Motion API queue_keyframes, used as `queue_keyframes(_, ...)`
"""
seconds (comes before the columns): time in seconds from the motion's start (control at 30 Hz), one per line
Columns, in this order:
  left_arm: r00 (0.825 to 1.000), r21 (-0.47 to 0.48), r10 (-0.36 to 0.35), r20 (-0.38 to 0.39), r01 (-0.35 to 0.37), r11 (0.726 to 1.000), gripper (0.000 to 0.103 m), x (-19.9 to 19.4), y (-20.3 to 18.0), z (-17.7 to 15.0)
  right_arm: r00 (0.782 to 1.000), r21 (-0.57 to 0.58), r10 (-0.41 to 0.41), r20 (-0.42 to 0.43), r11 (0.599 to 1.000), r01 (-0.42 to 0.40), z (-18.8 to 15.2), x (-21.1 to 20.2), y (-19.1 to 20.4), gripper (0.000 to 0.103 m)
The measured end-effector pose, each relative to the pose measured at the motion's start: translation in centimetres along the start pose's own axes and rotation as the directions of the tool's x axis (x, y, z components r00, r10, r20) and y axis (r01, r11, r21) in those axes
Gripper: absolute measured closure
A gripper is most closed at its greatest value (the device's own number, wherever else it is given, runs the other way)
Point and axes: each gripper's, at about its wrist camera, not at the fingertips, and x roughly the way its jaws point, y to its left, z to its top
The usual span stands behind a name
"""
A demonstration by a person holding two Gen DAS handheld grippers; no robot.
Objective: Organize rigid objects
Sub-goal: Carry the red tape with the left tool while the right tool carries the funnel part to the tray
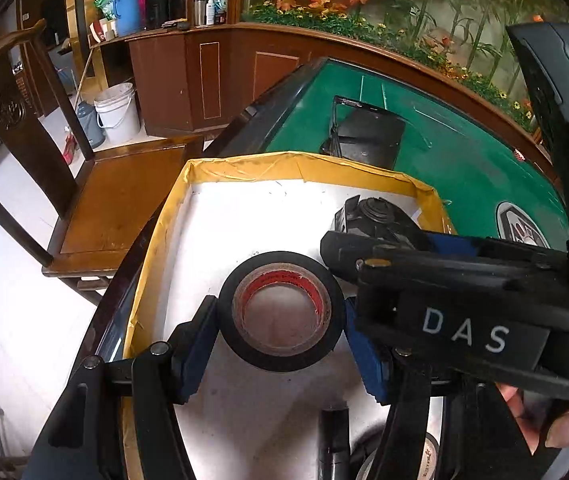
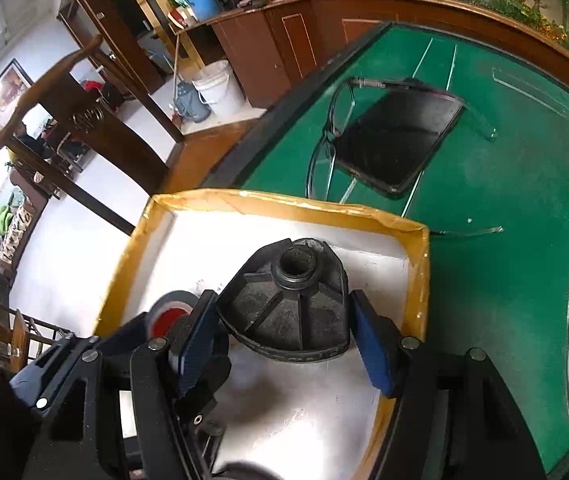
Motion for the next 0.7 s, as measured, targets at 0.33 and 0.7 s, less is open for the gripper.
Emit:
queue_keyframes(0.33,1.000,-0.013,-0.008,-0.004,0.008,1.000,0.028,-0.4,0.1,-0.2,1.000,-0.016,-0.015,-0.002,1.000,0.015,0.4,0.4,0.5,0.038)
queue_keyframes(0.7,1.000,-0.028,-0.009,0.008,0.009,1.000,0.024,-1.7,0.2,-0.5,1.000,-0.013,0.012,0.023,1.000,-0.012,0.0,-0.9,0.1,0.029)
